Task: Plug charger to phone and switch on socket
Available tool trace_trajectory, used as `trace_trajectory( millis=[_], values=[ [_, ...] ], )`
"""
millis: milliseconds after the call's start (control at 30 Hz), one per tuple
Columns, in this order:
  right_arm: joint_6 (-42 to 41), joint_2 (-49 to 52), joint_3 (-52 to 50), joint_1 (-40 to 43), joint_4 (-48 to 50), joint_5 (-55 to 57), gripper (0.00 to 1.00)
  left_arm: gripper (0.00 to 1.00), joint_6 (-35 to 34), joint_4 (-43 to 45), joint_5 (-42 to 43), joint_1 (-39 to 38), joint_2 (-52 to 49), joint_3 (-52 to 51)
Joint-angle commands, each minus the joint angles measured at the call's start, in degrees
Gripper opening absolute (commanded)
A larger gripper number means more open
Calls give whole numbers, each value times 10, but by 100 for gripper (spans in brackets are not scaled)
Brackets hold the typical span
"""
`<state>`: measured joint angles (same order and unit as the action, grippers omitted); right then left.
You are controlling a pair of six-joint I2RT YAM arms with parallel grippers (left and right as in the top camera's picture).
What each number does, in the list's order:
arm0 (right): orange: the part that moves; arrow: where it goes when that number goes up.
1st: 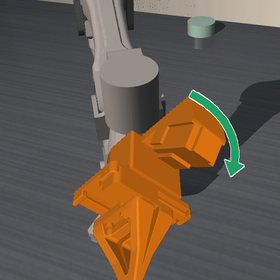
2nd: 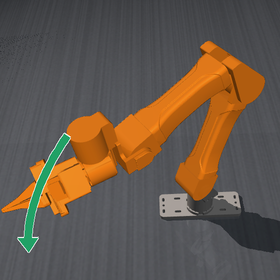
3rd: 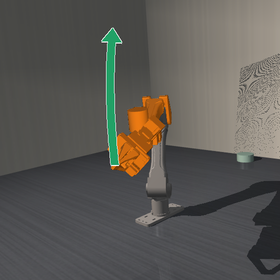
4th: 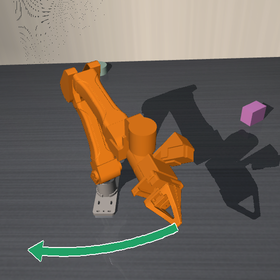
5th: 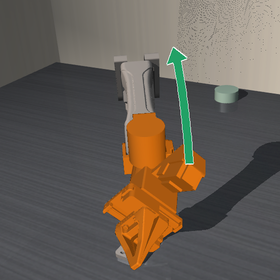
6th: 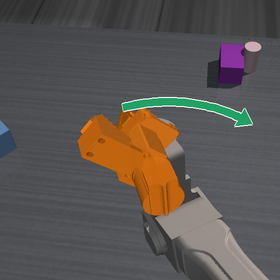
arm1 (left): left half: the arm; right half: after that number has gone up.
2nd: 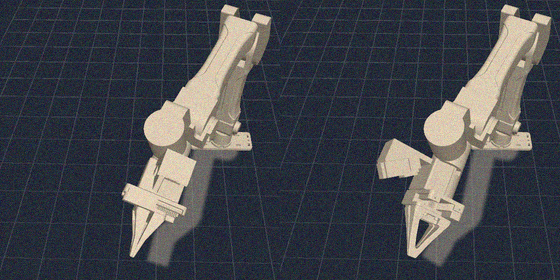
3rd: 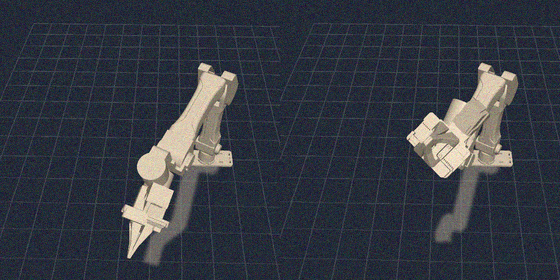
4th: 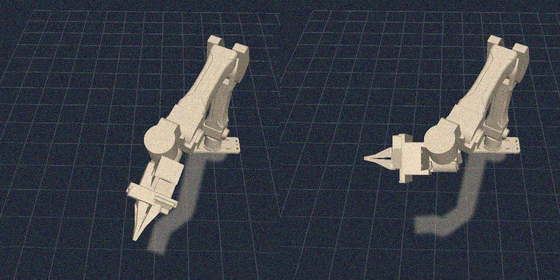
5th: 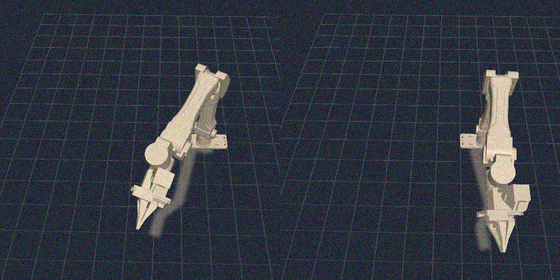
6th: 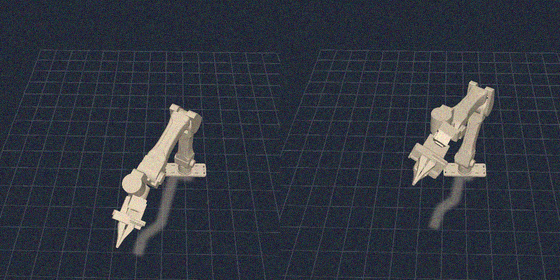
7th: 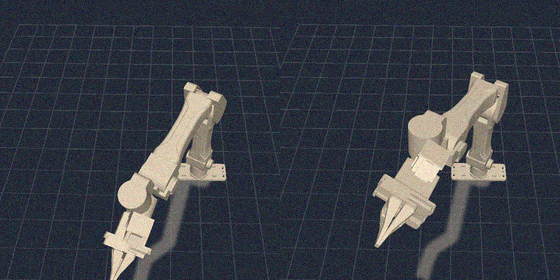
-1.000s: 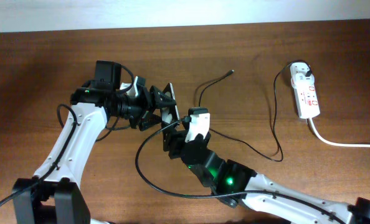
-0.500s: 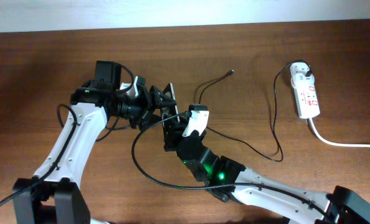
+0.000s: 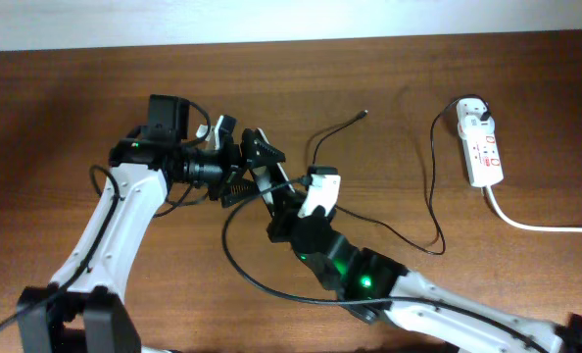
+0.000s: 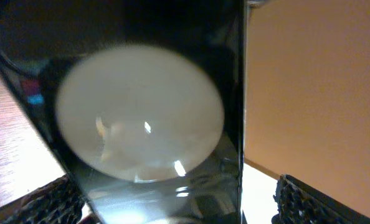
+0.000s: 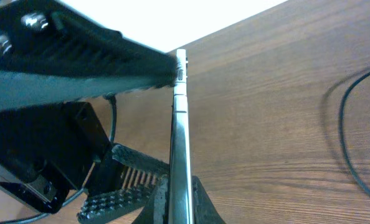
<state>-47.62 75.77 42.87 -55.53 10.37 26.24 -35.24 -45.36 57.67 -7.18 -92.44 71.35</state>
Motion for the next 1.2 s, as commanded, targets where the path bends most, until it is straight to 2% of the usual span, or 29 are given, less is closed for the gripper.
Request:
trace_trajectory(
  millis=[0,100,167,233,300,400,500,600,700,767,833,933,1000,1167],
  values=[
    [6,-77,7,-3,-52,-3,4,99,40,-13,-31,-3,113,4],
    [6,-145,7,-3,-116,-3,4,99,100,-96,-154,-3,224,4],
    [1,-199,7,-3,-149,-17,4,99,109,-194,-314,-3,332,4],
    [-30,-234,7,-3,-175,-44,4,99,110,-237,-384,-3,412,1],
    [-107,-249,7,-3,-215,-47,4,99,109,-240,-386,-3,487,-6],
    [-166,-251,6,-3,-239,-77,4,99,101,-241,-387,-3,588,-34],
    [-210,-251,5,3,-238,-88,4,99,-1,-241,-427,-3,693,-121],
    [-217,-250,4,48,-239,-154,4,99,-76,-213,-425,-3,748,-217],
    [-222,-242,-9,115,-234,-236,4,99,-134,-82,-356,-3,752,-327],
    [-263,-235,-20,167,-221,-310,4,99,-251,59,-308,-3,752,-417],
    [-264,-220,-22,185,-198,-368,4,99,-363,159,-297,-3,752,-483],
    [-268,-178,-22,184,-166,-433,4,99,-475,362,-278,-3,752,-570],
    [-310,-155,-22,184,-165,-455,4,99,-506,419,-281,-3,752,-589],
    [-329,-116,-22,165,-128,-470,4,99,-530,432,-309,-3,747,-592]
  ],
)
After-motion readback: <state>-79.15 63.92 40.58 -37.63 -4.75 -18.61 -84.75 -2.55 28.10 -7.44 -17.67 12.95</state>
